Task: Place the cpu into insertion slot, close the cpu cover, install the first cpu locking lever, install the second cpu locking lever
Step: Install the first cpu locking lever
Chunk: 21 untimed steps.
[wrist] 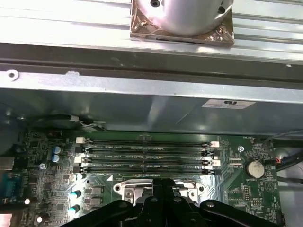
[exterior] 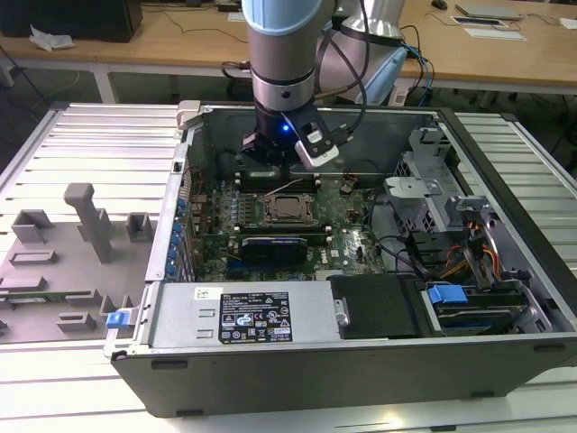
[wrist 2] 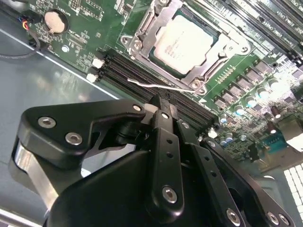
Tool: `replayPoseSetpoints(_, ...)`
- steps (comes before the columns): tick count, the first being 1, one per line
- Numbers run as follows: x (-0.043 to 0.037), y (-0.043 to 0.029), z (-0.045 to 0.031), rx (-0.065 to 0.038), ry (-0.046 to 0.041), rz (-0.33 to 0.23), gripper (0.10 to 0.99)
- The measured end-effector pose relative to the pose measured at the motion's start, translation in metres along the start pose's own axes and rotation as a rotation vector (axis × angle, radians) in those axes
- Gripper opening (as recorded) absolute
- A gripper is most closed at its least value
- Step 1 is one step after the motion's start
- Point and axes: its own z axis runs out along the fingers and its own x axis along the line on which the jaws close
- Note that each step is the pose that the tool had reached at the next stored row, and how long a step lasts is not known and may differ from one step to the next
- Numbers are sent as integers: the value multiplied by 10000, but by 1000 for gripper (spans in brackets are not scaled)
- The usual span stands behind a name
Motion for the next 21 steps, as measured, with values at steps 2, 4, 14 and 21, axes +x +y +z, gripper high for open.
replayPoseSetpoints(2,9,-5,15,52,-183,-53,106)
replayPoseSetpoints(4,13,-7,27,52,-343,-93,106)
replayPoseSetpoints(14,26,35,139,370,-627,-182,106)
replayPoseSetpoints(21,13,91,206,509,-622,-197,106)
